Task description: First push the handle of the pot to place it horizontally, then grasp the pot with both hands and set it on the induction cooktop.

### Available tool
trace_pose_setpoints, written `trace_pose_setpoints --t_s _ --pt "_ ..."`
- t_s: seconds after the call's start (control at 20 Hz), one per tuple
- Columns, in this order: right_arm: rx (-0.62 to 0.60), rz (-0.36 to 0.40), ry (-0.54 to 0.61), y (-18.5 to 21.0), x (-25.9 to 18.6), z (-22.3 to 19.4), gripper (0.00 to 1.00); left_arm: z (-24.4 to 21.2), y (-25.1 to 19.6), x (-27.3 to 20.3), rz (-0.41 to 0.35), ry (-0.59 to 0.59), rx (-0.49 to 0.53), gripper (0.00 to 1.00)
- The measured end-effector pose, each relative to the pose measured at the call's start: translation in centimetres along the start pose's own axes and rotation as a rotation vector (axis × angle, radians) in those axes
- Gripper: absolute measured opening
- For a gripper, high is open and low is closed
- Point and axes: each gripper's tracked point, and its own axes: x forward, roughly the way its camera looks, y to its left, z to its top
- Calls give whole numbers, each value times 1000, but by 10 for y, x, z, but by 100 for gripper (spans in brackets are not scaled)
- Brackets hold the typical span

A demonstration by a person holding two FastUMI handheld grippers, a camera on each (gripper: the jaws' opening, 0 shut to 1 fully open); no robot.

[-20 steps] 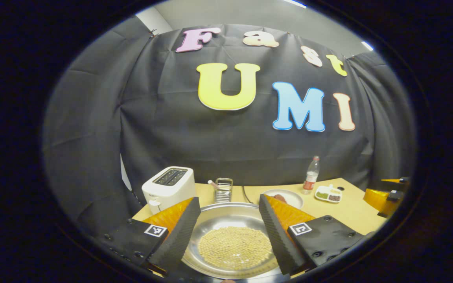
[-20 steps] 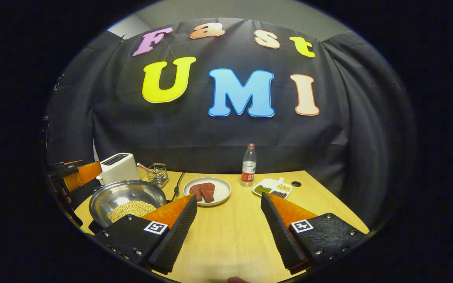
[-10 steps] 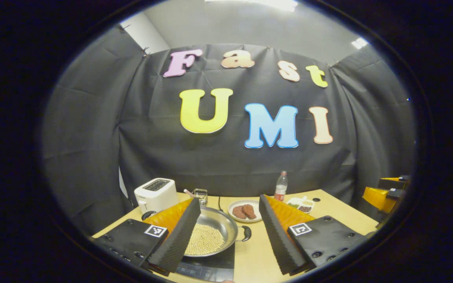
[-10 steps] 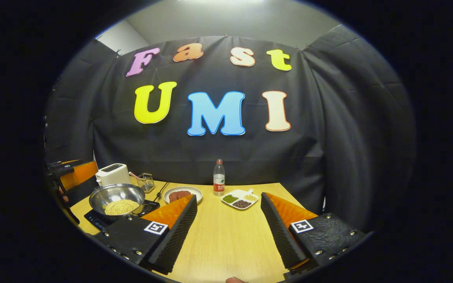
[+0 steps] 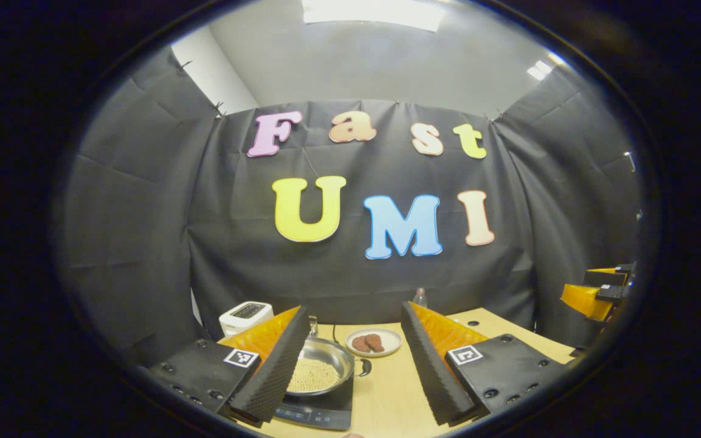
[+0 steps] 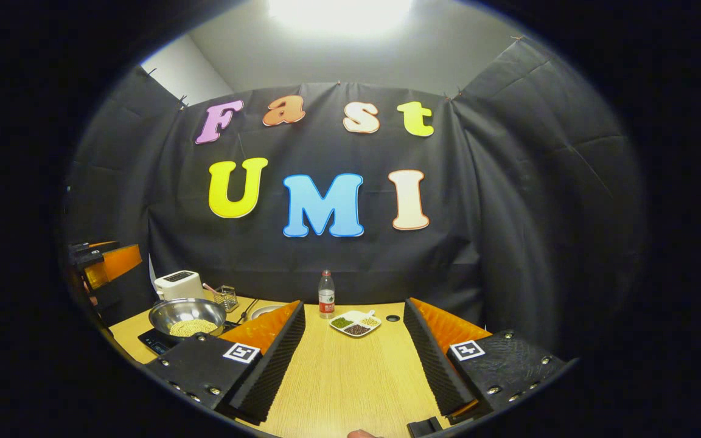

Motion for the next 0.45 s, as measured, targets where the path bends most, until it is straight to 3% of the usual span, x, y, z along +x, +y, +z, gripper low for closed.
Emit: trace_pose_setpoints --t_s 0.1,0.45 --pt "5 16 0 11 -15 1 98 8 5 -10 1 -19 -2 100" --pt "16 15 -33 22 -48 2 98 13 18 -46 0 -44 15 99"
